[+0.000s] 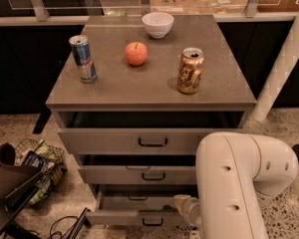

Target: Close bottom drawer

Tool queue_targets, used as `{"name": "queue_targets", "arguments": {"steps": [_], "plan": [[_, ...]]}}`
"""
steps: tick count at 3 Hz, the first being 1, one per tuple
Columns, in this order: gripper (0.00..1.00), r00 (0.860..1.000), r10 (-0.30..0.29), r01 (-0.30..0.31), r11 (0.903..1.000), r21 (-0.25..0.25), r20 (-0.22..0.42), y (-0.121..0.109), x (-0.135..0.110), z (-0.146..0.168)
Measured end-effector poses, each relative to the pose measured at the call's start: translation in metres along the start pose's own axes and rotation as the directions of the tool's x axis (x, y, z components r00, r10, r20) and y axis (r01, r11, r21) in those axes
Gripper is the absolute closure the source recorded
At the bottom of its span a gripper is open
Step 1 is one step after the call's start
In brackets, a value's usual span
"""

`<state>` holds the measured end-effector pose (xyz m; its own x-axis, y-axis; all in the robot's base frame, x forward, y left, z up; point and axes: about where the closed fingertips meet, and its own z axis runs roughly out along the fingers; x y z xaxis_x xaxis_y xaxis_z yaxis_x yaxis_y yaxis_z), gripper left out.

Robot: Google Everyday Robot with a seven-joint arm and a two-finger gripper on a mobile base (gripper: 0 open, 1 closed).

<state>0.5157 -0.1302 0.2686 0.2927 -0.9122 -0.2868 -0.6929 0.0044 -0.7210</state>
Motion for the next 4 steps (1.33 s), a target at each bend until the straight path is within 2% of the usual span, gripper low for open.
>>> {"name": "queue_targets", "arguments": {"steps": [1,2,3,4], "plan": [[1.00,1.000,-0.003,0.003,0.9999,-0.016,-0.025,0.004,0.001,0.001],[1.00,0.994,-0.025,0.020,0.9981,-0.058,-0.102,0.009,0.008,-0.019],[1.00,0.980,-0.019,-0.008,0.9911,-0.133,-0.200,0.029,0.018,-0.059],[1.00,0.966,0.013,-0.063,0.9804,-0.187,-0.257,0.052,0.025,-0.094]]}}
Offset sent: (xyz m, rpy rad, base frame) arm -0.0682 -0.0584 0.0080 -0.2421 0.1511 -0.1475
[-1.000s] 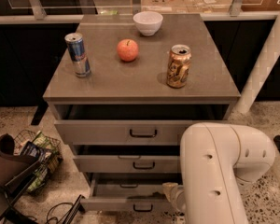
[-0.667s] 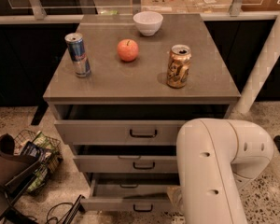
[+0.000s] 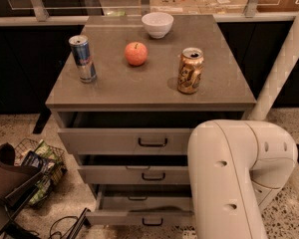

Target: Close bottom drawer

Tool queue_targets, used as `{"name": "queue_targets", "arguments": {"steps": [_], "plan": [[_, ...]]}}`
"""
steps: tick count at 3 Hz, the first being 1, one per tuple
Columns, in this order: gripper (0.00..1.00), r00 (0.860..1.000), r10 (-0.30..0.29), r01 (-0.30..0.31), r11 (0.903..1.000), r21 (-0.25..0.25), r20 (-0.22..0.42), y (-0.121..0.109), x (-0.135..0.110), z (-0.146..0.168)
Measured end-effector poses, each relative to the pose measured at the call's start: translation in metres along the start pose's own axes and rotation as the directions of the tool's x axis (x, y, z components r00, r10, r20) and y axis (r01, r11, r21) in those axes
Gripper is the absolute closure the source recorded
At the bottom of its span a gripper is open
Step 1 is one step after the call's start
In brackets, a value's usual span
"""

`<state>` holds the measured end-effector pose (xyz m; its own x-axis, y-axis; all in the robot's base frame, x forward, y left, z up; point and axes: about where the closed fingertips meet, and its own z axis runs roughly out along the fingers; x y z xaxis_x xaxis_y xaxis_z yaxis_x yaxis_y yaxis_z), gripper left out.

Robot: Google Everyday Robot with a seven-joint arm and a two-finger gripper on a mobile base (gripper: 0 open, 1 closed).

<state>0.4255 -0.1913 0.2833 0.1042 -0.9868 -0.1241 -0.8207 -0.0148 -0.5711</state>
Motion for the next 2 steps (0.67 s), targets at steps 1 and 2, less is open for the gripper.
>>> {"name": "queue_targets", "arguments": {"steps": [1,2], "plan": [[1.00,0.996,0.091,-0.090,0.9918,-0.091,0.013,0.043,0.008,-0.004],[1.00,0.982,0.144,-0.122,0.9765,-0.178,0.118,0.076,-0.015,0.014]]}}
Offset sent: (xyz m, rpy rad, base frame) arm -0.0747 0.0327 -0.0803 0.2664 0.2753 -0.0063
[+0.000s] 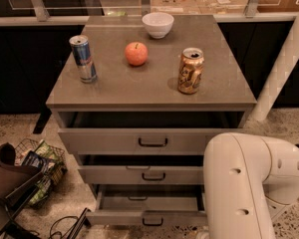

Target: Close bottom drawer

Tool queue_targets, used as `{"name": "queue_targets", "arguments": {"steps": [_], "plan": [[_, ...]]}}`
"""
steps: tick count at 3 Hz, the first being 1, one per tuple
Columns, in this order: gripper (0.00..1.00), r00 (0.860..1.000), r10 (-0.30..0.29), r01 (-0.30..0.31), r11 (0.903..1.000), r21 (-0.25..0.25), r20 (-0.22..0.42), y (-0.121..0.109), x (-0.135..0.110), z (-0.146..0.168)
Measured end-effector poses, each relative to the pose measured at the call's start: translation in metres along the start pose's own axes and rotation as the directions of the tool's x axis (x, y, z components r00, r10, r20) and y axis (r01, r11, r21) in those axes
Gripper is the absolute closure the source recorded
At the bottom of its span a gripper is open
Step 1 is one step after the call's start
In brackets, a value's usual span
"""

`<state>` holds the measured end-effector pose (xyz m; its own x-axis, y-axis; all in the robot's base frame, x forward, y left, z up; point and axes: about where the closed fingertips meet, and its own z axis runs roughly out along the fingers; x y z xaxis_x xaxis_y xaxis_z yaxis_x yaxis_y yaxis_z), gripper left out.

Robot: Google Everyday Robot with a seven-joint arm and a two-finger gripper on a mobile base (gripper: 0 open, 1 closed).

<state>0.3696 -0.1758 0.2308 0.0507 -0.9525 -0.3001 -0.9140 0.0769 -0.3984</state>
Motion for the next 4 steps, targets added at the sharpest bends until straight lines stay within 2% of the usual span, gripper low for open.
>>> {"name": "queue_targets", "arguments": {"steps": [1,2,3,4], "plan": [[1.00,1.000,0.001,-0.001,1.0000,0.001,-0.001,0.000,0.000,0.000],[1.00,0.999,0.003,-0.003,1.0000,0.000,-0.035,-0.001,0.002,0.007],[1.00,0.985,-0.097,0.095,0.9952,-0.026,-0.141,0.010,-0.010,0.045],[1.00,0.945,-0.099,0.097,0.9950,-0.025,-0.311,0.010,-0.001,0.063]]}}
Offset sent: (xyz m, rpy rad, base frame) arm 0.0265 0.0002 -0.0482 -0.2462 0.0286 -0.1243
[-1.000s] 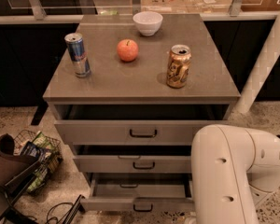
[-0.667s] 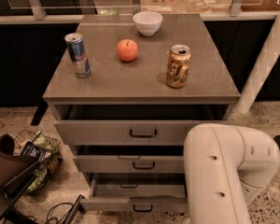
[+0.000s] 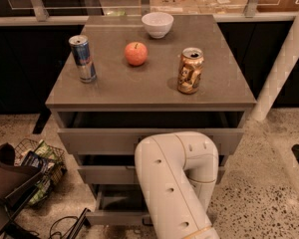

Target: Close bottom drawer

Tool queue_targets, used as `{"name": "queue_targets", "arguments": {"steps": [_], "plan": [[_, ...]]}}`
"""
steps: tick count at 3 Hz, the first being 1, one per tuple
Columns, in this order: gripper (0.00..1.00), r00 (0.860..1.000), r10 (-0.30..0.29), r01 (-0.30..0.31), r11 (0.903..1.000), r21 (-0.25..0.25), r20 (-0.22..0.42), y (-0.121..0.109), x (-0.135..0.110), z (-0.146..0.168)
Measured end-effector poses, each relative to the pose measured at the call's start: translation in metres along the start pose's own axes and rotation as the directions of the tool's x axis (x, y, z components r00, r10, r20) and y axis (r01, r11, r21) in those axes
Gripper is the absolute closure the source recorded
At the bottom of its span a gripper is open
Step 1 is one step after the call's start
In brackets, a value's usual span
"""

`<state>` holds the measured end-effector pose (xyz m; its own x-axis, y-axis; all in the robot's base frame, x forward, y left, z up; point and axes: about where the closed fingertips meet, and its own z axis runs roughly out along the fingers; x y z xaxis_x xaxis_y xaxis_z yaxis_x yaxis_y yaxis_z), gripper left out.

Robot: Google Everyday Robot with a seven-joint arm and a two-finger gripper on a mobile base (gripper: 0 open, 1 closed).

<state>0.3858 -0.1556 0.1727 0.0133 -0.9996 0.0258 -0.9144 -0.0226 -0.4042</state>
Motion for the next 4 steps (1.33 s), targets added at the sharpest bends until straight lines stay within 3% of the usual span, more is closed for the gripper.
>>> {"name": "queue_targets", "arguments": {"steps": [1,2,4], "plan": [[1.00,1.000,-0.003,0.003,0.9999,0.013,0.030,-0.004,-0.004,0.005],[1.00,0.994,-0.014,0.008,0.9985,0.054,0.109,-0.017,-0.014,0.015],[1.00,0.961,-0.050,0.001,0.9841,0.178,0.273,-0.045,-0.039,0.052]]}}
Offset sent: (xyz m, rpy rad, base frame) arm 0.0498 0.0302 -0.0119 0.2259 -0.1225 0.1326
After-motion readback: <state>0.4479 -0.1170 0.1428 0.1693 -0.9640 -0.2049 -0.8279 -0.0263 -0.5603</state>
